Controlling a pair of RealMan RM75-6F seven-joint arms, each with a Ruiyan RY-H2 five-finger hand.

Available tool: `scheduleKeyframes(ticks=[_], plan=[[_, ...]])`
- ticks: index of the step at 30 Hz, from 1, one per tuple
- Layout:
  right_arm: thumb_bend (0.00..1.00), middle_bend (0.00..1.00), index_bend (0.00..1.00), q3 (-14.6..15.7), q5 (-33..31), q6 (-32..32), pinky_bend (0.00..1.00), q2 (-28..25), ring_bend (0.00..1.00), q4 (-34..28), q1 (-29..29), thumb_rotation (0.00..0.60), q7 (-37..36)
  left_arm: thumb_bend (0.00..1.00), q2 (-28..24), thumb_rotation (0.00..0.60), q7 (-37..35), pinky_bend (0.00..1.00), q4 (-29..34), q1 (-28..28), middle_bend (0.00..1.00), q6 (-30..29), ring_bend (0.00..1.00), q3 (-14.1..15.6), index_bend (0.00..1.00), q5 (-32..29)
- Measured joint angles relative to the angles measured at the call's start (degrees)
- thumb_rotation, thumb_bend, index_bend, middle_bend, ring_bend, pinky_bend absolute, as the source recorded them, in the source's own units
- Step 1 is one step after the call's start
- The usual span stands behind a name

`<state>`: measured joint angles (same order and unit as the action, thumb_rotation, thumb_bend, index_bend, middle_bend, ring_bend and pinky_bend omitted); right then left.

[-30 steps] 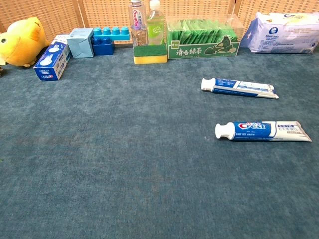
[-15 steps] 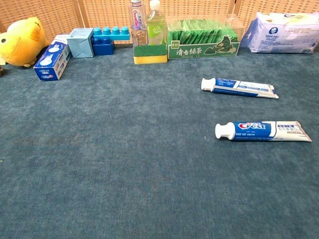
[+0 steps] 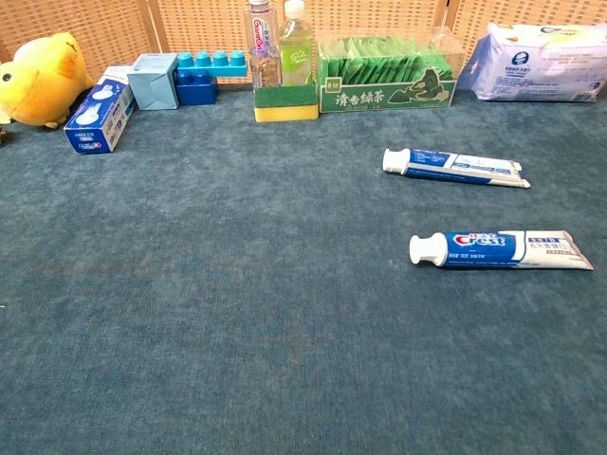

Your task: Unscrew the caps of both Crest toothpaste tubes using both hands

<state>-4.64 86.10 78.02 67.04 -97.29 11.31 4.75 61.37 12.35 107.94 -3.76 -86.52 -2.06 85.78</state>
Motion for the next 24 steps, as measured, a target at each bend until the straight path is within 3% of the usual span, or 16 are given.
scheduleKeyframes(ticks=[13,24], plan=[[0.23,0.19,0.29,-1.8,-6.4,-10.7,0.21,6.1,0.14,-3.0,7.5,0.599,10.5,0.29,0.7,0.600,1.4,0.03,0.1,-5.0,0.05,5.6,0.02,-2.7,0.19,-1.9],[0.24,0.19,0.34,-3.4,-14.2,-15.3,0.21,12.3,0.14,-0.5,12.3,0.600,18.8,0.29,2.0,0.600,1.7,0.03,-1.4,-7.3,0.05,7.8,0.02,-3.6,0.19,-3.7]])
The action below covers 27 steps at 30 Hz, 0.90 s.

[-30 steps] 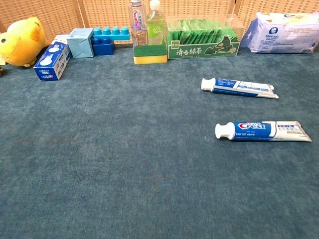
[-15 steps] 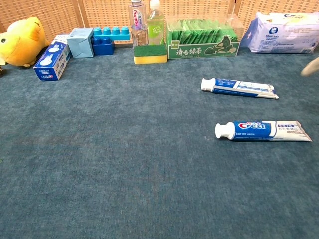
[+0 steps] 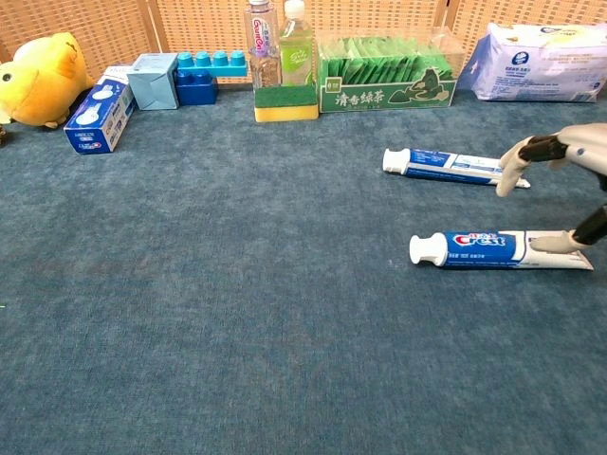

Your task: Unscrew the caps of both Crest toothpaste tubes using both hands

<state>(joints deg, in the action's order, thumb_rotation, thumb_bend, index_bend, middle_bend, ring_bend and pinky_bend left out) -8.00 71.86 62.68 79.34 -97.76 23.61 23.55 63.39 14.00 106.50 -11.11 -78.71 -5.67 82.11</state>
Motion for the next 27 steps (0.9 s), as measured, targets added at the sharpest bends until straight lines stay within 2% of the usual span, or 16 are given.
scheduleKeyframes(ticks=[13,27], plan=[[0.24,0.19,0.33,1.2,-4.6,-0.5,0.21,3.2,0.14,2.0,1.8,0.600,4.9,0.29,0.5,0.600,-1.1,0.03,-1.4,-0.7,0.05,0.5,0.02,0.2,0.19,-0.8],[0.24,0.20,0.35,1.9,-6.6,-1.0,0.21,4.7,0.14,4.3,3.1,0.600,5.3,0.29,0.0,0.600,-1.7,0.03,-1.6,-0.4,0.05,-0.6,0.02,0.8,0.19,-0.3]])
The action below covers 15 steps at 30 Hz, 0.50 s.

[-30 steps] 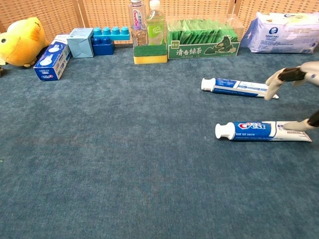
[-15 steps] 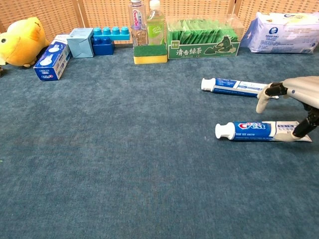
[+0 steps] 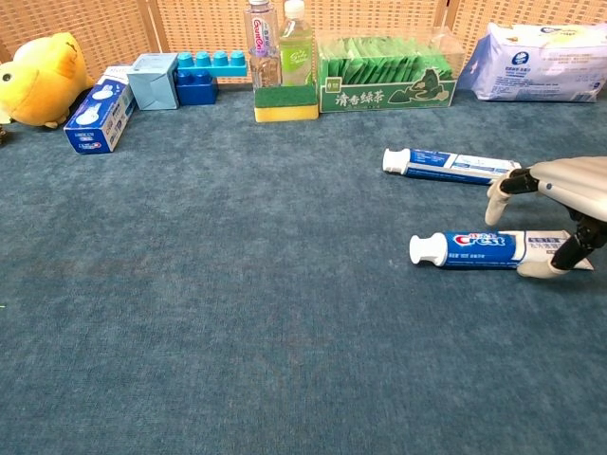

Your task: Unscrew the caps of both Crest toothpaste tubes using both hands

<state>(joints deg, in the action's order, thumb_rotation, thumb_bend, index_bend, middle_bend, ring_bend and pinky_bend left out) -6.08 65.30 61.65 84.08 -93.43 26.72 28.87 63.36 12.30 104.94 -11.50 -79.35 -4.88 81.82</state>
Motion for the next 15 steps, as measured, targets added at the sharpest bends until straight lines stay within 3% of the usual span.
scheduleKeyframes(ticks=[15], plan=[[0.27,0.21,0.45,-0.1,-2.0,-2.2,0.22,1.2,0.14,1.4,2.3,0.600,0.5,0.29,-0.7,0.600,-0.1,0.03,0.8,1.0,0.04,-1.8,0.02,0.7,0.19,0.7]])
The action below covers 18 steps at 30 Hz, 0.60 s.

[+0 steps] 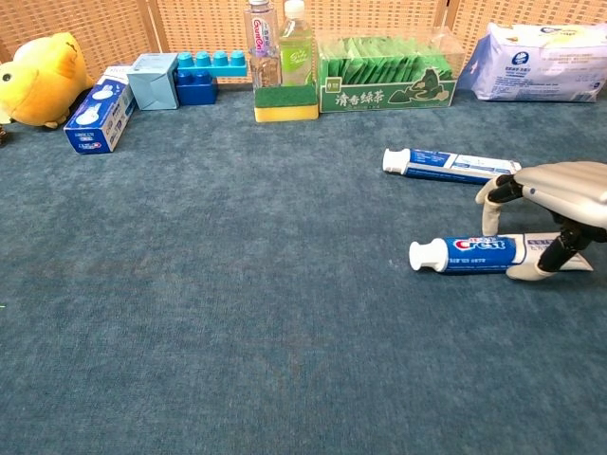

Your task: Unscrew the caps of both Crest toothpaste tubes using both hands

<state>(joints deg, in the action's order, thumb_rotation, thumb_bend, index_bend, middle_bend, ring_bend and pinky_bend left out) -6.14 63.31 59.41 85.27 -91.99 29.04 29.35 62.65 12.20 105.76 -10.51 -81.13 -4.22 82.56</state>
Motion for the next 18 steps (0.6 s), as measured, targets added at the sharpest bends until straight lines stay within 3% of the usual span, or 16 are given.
scheduleKeyframes(ticks=[8,13,18], plan=[[0.33,0.34,0.61,-0.3,-2.1,-1.6,0.25,-0.2,0.21,-0.9,1.6,0.600,0.9,0.29,-0.4,0.600,-0.5,0.03,0.2,0.9,0.04,-1.5,0.02,0.3,0.19,0.6],[0.38,0.50,0.75,-0.5,-2.3,-2.2,0.44,-0.5,0.39,-1.4,2.1,0.600,-0.1,0.29,-0.3,0.600,-0.7,0.03,0.0,1.0,0.04,-1.5,0.02,0.5,0.19,0.7],[0.43,0.58,0.82,-0.6,-0.4,-2.4,0.56,-0.7,0.49,-1.1,2.2,0.600,-3.9,0.29,-0.3,0.600,-0.7,0.03,0.1,1.1,0.04,-1.7,0.02,0.4,0.19,0.8]])
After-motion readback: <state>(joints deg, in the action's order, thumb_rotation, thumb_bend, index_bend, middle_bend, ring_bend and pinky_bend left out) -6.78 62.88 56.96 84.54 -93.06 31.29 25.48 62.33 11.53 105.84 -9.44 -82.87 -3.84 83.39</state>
